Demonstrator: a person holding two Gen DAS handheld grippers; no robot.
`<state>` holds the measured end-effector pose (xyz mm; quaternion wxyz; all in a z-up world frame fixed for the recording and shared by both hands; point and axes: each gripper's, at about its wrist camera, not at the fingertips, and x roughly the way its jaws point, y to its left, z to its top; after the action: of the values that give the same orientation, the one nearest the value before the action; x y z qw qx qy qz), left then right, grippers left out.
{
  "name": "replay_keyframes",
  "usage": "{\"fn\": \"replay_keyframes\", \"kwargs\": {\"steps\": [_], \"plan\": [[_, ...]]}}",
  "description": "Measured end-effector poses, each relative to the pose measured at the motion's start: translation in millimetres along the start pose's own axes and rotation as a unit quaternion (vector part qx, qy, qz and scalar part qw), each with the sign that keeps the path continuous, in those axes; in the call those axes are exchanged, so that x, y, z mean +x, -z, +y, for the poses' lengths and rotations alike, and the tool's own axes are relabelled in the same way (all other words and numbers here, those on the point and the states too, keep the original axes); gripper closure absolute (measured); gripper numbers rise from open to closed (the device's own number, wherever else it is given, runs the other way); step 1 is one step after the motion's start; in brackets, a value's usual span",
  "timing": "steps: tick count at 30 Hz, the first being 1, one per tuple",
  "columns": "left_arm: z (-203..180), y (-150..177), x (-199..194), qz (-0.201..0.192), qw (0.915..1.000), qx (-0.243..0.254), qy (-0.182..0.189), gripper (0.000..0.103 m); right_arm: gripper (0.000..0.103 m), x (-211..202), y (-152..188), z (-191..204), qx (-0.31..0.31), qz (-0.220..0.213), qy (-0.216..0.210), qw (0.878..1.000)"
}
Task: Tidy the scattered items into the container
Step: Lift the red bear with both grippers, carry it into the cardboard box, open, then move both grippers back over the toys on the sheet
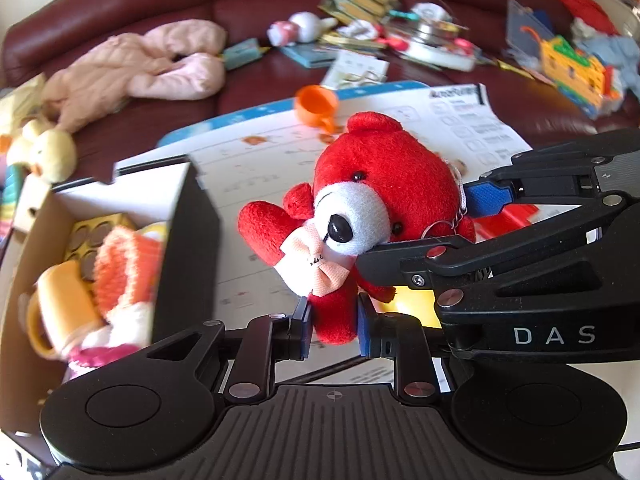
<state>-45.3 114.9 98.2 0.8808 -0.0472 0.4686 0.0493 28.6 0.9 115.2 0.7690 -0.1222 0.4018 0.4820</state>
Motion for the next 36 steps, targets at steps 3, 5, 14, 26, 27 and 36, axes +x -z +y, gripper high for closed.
{"fn": "replay_keyframes", "kwargs": {"steps": [3,5,14,26,27,36], "plan": [[45,10,-16,-0.005,0.9975,-0.061,-0.036,0.083,0.05,25,-26,37,-0.04,0.008,-0.042,0.998],[76,18,-22,-0.002,0.9933,-0.101,-0.056,0.082,0.05,44,-39,64,-0.064,0.017,-0.067,0.996],[165,48,-42,0.01,0.9699,-0.207,-0.128,0.082,0.043,106,-74,144,-0.113,0.045,-0.15,0.981],[170,47,-38,0.002,0.9629,-0.224,-0.151,0.022,0.02,96,-73,101,-0.068,0.01,-0.098,0.993],[164,43,-37,-0.003,0.9651,-0.216,-0.147,0.02,0.019,90,-70,88,-0.053,0.007,-0.086,0.995],[106,15,-19,-0.015,0.9824,-0.152,-0.108,0.02,0.019,49,-43,13,0.016,0.007,-0.008,1.0]]}}
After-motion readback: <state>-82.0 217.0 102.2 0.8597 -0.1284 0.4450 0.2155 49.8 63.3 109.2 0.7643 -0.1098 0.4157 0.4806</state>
